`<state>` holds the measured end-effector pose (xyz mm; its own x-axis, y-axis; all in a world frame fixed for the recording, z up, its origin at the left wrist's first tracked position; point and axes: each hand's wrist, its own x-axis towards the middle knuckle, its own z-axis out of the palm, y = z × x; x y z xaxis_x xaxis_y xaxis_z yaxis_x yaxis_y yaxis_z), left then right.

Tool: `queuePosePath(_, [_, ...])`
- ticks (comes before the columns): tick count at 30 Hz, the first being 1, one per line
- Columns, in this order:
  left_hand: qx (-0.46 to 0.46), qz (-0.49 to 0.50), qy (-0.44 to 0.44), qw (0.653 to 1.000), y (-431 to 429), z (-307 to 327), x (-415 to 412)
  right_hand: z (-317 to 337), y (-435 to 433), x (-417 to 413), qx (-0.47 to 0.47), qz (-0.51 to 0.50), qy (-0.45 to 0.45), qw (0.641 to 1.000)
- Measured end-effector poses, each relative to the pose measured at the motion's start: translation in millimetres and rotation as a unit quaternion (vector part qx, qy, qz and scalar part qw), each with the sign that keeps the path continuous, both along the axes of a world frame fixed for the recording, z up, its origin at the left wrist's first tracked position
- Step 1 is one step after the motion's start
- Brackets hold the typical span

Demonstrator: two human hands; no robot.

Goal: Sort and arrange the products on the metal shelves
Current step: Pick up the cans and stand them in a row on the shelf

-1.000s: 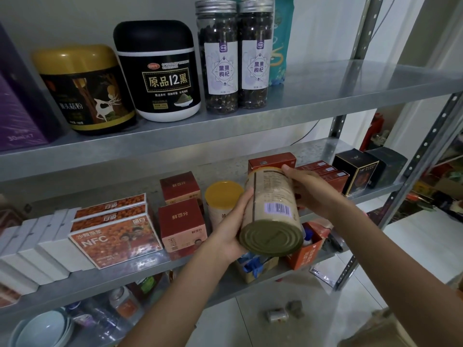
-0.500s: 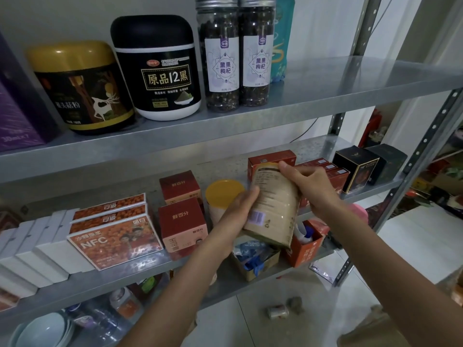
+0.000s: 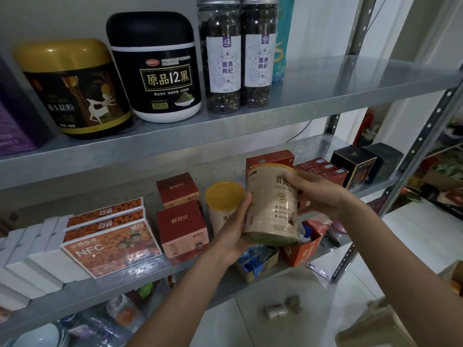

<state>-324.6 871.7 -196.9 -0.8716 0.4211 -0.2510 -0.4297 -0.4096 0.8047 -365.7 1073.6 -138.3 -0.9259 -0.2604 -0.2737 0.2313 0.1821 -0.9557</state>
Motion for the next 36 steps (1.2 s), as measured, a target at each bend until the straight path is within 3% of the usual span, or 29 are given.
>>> queuePosePath(2, [-0.013, -0.015, 0.025, 0.999, -1.2, -4.1, -4.3, -2.4, 1.3, -0.3, -0.029, 0.030, -0.017, 0.999])
queuePosePath(5, [-0.088, -0.011, 0.066, 0.994, -4.2, -0.4, -10.6, -5.2, -1.6, 0.0, -0.077, 0.001, 0.031, 0.997])
queuePosePath(9, [-0.217, -0.009, 0.207, 0.954, -6.1, 5.2, -18.5, -7.0, -8.9, 4.4, -0.040, -0.042, 0.131, 0.990])
queuePosePath(12, [-0.222, 0.013, 0.273, 0.936, -3.9, -5.3, -27.9, -7.5, -13.9, 5.4, -0.001, -0.057, 0.177, 0.983])
queuePosePath(16, [-0.225, 0.005, 0.314, 0.922, -0.8, -10.5, -36.6, -4.5, -13.6, 0.7, 0.059, -0.022, 0.147, 0.987])
queuePosePath(21, [-0.249, -0.010, 0.335, 0.909, -1.9, -15.4, -46.0, -15.3, -16.9, -5.0, 0.083, -0.087, 0.151, 0.981])
queuePosePath(25, [-0.357, 0.015, 0.436, 0.826, -16.7, -14.4, -44.5, -31.1, -12.8, -5.5, 0.057, -0.126, 0.168, 0.976])
queuePosePath(27, [-0.413, 0.089, 0.454, 0.785, -24.5, -17.9, -40.3, -38.6, -12.7, -7.9, 0.066, -0.153, 0.180, 0.969])
queuePosePath(29, [-0.545, 0.188, 0.481, 0.660, -32.1, -22.6, -43.8, -46.2, -15.1, -14.6, 0.098, -0.184, 0.197, 0.958])
queuePosePath(30, [-0.614, 0.191, 0.478, 0.599, -36.2, -24.2, -47.9, -50.7, -17.8, -19.1, 0.120, -0.197, 0.204, 0.952])
queuePosePath(33, [-0.757, 0.046, 0.400, 0.515, -45.5, -30.9, -60.1, -66.1, -29.8, -30.5, 0.180, -0.204, 0.235, 0.933])
queuePosePath(36, [-0.802, 0.001, 0.390, 0.452, -48.1, -43.5, -62.9, -86.0, -40.5, -40.1, 0.193, -0.193, 0.265, 0.925])
